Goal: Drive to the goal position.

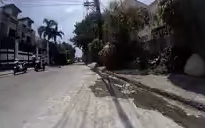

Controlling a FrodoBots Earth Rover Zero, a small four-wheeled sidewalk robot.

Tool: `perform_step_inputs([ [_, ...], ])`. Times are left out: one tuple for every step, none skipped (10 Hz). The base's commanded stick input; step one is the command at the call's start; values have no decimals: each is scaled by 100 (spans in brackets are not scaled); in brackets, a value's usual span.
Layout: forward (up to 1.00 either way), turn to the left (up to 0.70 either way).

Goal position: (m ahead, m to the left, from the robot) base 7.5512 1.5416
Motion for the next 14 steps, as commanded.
perform_step_inputs([
  [100, 38],
  [100, 33],
  [100, 16],
  [100, 0],
  [100, 0],
  [100, 0],
  [99, 0],
  [96, 0],
  [94, 1],
  [94, 5],
  [94, 16],
  [94, 29],
  [94, 0],
  [94, 0],
])
